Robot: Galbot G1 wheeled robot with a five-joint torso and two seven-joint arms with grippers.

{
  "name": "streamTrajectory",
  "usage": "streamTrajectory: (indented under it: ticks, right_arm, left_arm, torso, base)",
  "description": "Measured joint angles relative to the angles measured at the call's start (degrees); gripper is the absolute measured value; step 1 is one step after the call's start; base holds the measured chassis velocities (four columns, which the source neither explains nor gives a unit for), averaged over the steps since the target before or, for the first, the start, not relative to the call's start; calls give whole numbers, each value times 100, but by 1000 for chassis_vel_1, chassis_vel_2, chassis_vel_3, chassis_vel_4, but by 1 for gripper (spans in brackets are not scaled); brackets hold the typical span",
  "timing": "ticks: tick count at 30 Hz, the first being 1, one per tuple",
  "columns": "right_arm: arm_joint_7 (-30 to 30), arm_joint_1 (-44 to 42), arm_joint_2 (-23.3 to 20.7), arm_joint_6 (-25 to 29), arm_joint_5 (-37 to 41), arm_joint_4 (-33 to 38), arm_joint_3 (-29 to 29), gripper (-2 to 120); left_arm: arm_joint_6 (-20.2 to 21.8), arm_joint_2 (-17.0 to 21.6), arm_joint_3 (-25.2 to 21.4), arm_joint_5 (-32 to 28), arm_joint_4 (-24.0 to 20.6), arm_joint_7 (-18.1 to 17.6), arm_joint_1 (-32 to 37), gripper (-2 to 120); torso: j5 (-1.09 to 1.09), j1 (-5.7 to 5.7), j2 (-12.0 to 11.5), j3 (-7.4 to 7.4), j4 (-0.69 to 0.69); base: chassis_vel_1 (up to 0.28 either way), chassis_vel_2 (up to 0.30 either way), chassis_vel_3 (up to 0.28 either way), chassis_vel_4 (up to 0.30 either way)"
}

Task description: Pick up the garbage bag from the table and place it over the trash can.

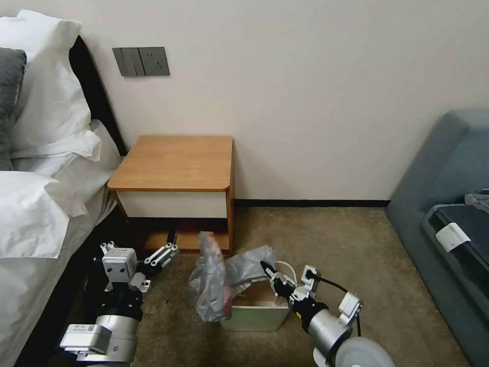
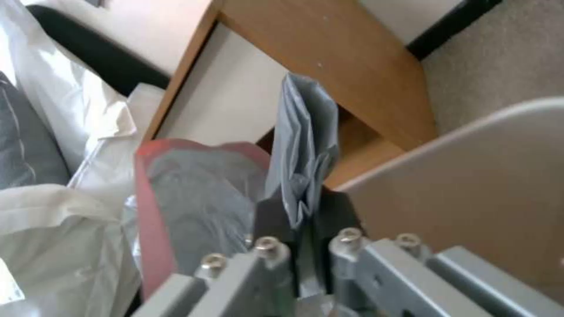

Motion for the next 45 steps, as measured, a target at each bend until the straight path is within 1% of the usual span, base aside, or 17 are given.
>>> streamTrajectory:
  ticks: [2, 4, 7, 8, 10, 11, 14, 15, 17, 19, 21, 24, 33, 40, 42, 44, 45]
  right_arm:
    - [-18, -117, 10, 51, -42, 36, 56, 22]
    - [-18, -150, 8, 54, -42, 62, 89, 25]
    - [48, -294, -61, 82, -57, 175, 218, 39]
    - [48, -294, -61, 82, -57, 175, 218, 39]
    - [152, -403, -141, 167, -66, 272, 301, 50]
    - [152, -403, -141, 167, -66, 272, 301, 50]
    - [329, -496, -237, 200, 78, 503, 523, 65]
    - [329, -496, -237, 200, 78, 503, 523, 65]
    - [471, -460, -261, 251, 137, 650, 600, 76]
    - [554, -410, -263, 268, 177, 719, 623, 80]
    - [775, -233, -267, 257, 366, 894, 672, 91]
    - [959, -58, -268, 225, 512, 980, 698, 97]
    - [1033, 113, -169, 242, 458, 886, 707, 100]
    - [1119, 268, -77, 315, 324, 847, 635, 100]
    - [1131, 305, -59, 331, 288, 841, 632, 100]
    - [1132, 317, -53, 343, 268, 821, 632, 100]
    - [1132, 327, -40, 368, 233, 791, 632, 100]
  left_arm:
    - [6, 35, -3, -22, 0, -23, -13, 100]
    - [11, 45, -4, -31, 0, -26, -22, 100]
    - [28, 62, 4, -53, 0, -27, -69, 100]
    - [28, 62, 4, -53, 0, -27, -69, 100]
    - [33, 80, 10, -63, 0, -26, -98, 100]
    - [33, 80, 10, -63, 0, -26, -98, 100]
    - [68, 110, 9, -127, 0, -25, -141, 100]
    - [68, 110, 9, -127, 0, -25, -141, 100]
    - [109, 141, 32, -147, 0, -19, -159, 100]
    - [112, 163, 53, -147, 6, -13, -162, 100]
    - [106, 228, 136, -114, 100, 1, -161, 100]
    - [95, 265, 215, -41, 187, 19, -157, 100]
    - [76, 453, 425, 250, 575, 29, -42, 100]
    - [134, 616, 709, 252, 958, -48, -187, 91]
    - [174, 659, 894, 245, 1114, -147, -279, 83]
    - [257, 669, 1004, 251, 1200, -276, -318, 82]
    - [365, 670, 1108, 253, 1277, -446, -352, 81]
  torso:
    - [0, 0, 0, 0, 0]
    - [0, 0, 0, 0, 0]
    - [0, 0, 0, 0, 0]
    - [0, 0, 0, 0, 0]
    - [0, 0, 0, 0, 0]
    - [0, 0, 0, 0, 0]
    - [0, 0, 0, 0, 0]
    - [0, 0, 0, 0, 0]
    - [0, 0, 0, 0, 0]
    - [0, 0, 0, 0, 0]
    - [0, 0, 0, 0, 0]
    - [0, 0, 0, 0, 1]
    - [0, 0, 0, 0, 0]
    - [-1, 0, 0, 0, 0]
    - [0, 0, 0, 0, 0]
    - [-1, 0, 0, 0, 0]
    - [-1, 0, 0, 0, 0]
  base:
    - [0, 0, 0, 0]
    - [0, 0, 0, 0]
    - [0, 0, 0, 0]
    - [0, 0, 0, 0]
    - [0, 0, 0, 0]
    - [0, 0, 0, 0]
    - [0, 0, 0, 0]
    - [0, 0, 0, 0]
    - [0, 0, 0, 0]
    - [0, 0, 0, 0]
    - [0, 0, 0, 0]
    - [0, 0, 0, 0]
    - [0, 0, 0, 0]
    - [0, 0, 0, 0]
    - [0, 0, 0, 0]
    - [0, 0, 0, 0]
    - [0, 0, 0, 0]
